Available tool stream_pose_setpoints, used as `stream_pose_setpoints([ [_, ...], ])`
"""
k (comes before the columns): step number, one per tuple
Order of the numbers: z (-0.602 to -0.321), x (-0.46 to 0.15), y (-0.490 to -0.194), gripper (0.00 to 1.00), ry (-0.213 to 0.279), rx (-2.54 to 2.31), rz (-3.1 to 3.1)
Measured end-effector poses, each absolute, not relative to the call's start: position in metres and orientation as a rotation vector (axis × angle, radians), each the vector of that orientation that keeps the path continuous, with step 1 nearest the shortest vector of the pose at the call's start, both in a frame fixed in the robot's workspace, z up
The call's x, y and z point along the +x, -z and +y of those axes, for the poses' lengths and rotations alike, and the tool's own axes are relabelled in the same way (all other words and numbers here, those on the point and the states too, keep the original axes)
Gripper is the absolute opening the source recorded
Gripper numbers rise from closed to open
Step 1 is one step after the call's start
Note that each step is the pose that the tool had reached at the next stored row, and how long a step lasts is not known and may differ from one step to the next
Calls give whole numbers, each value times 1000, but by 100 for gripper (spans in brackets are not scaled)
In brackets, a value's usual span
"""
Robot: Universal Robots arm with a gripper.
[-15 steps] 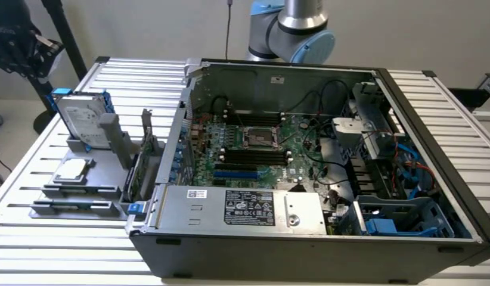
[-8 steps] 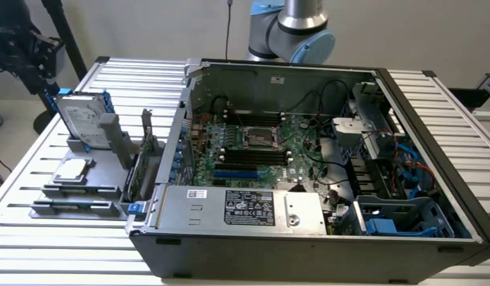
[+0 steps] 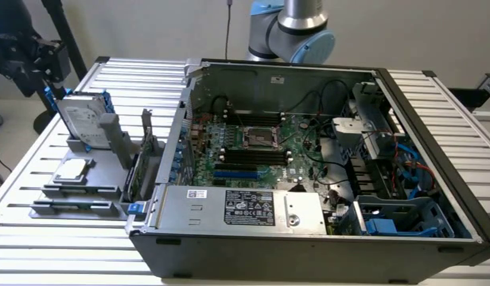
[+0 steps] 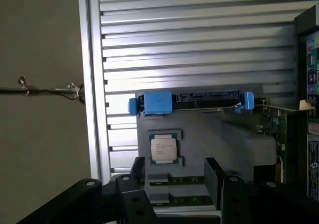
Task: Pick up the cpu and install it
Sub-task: 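Pick up the cpu and move it towards the insertion slot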
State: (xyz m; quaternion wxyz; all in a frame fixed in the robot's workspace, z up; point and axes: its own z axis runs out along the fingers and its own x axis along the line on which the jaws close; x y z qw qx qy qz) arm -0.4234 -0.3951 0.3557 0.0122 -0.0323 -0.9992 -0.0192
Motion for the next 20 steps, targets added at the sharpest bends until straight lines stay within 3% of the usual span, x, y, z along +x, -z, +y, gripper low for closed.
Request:
stream_pose_setpoints([
  [20, -415, -424, -319, 60, 66, 34, -3088],
])
